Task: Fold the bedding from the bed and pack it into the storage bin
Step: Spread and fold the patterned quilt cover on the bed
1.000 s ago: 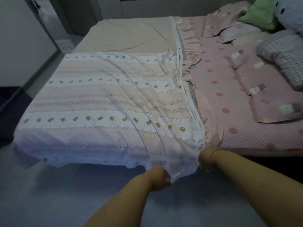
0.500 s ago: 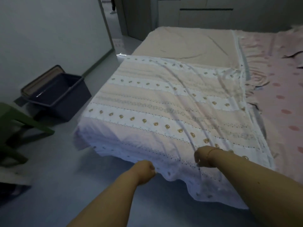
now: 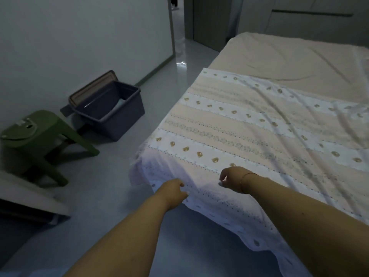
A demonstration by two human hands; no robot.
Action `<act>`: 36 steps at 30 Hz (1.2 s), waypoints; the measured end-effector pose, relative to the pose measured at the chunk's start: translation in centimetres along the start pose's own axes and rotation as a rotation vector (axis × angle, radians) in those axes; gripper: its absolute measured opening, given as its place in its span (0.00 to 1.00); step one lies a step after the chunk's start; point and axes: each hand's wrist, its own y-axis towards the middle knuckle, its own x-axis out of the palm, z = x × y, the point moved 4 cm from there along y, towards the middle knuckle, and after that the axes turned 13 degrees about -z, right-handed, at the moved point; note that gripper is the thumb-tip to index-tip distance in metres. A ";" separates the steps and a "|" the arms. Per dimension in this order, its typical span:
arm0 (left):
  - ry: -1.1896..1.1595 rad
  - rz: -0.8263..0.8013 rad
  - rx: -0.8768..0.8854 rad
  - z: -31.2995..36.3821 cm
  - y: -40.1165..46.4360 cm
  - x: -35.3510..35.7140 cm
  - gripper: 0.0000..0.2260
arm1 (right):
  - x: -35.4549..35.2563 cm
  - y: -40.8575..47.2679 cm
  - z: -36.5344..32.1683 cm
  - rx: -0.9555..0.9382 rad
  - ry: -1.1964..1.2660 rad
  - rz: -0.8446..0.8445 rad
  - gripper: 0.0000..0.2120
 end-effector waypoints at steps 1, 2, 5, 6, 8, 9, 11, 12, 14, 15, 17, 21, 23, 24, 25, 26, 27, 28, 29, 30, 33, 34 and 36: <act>-0.013 0.010 -0.006 -0.6 0.3 -1.0 0.22 | -0.7 0.8 -1.0 -0.011 0.004 0.008 0.19; -0.018 0.014 -0.014 -1.4 0.7 -1.9 0.22 | -1.3 1.7 -2.0 -0.016 0.009 0.007 0.19; -0.022 0.035 -0.044 -3.7 2.1 -5.0 0.19 | -3.0 4.9 -4.7 -0.042 0.009 -0.013 0.19; -0.033 0.054 -0.049 -4.4 2.7 -6.2 0.16 | -3.7 6.0 -5.6 -0.046 -0.002 -0.023 0.20; -0.063 0.108 -0.066 -6.2 4.4 -8.7 0.04 | -5.0 8.4 -7.4 -0.059 -0.027 -0.044 0.20; -0.085 0.135 -0.081 -7.2 5.7 -10.1 0.11 | -5.8 9.9 -8.4 -0.065 -0.038 -0.056 0.20; -0.110 0.164 -0.111 -8.5 7.6 -12.8 0.19 | -7.3 12.5 -10.0 -0.072 -0.044 -0.080 0.20; -0.101 0.175 -0.127 -9.2 8.6 -14.1 0.20 | -8.0 14.1 -10.6 -0.070 -0.038 -0.093 0.20; -0.102 0.200 -0.151 -10.4 10.6 -16.1 0.18 | -9.0 16.8 -11.8 -0.064 -0.020 -0.103 0.20; -0.118 0.197 -0.167 -11.1 11.6 -16.8 0.17 | -9.4 18.0 -12.3 -0.061 -0.016 -0.109 0.21; -0.161 0.173 -0.199 -12.8 13.9 -17.6 0.16 | -9.8 20.3 -13.4 -0.058 -0.007 -0.129 0.20; -0.211 0.109 -0.224 -15.1 18.1 -17.9 0.08 | -9.3 23.8 -14.6 -0.050 0.051 -0.161 0.18; -0.217 0.090 -0.207 -15.5 20.0 -17.9 0.14 | -8.8 25.5 -14.8 -0.039 0.105 -0.165 0.17; -0.257 0.089 -0.203 -15.6 20.9 -17.8 0.17 | -8.5 26.2 -14.8 -0.031 0.130 -0.165 0.17; -0.299 0.101 -0.197 -15.7 21.7 -17.8 0.18 | -8.4 26.8 -14.8 -0.022 0.156 -0.164 0.17; -0.323 0.113 -0.187 -15.7 22.6 -17.9 0.18 | -8.2 27.4 -14.7 -0.010 0.184 -0.160 0.17; -0.327 0.130 -0.172 -15.6 23.3 -18.0 0.16 | -8.2 27.7 -14.6 -0.001 0.208 -0.154 0.17; -0.333 0.147 -0.158 -15.7 24.0 -18.0 0.14 | -8.1 28.1 -14.5 0.008 0.236 -0.146 0.16; -0.341 0.164 -0.148 -15.7 24.6 -18.1 0.11 | -8.1 28.4 -14.4 0.016 0.263 -0.135 0.16; -0.332 0.164 -0.137 -15.7 25.0 -18.2 0.10 | -8.0 28.7 -14.3 0.026 0.288 -0.121 0.16; -0.247 0.129 -0.093 -16.2 25.9 -18.7 0.13 | -8.0 29.5 -14.2 0.062 0.337 -0.079 0.13; -0.222 0.130 -0.080 -16.4 25.6 -19.1 0.16 | -8.0 29.6 -14.3 0.074 0.342 -0.059 0.13; -0.242 0.163 -0.052 -17.8 25.1 -20.1 0.19 | -8.1 29.9 -14.8 0.094 0.357 -0.023 0.15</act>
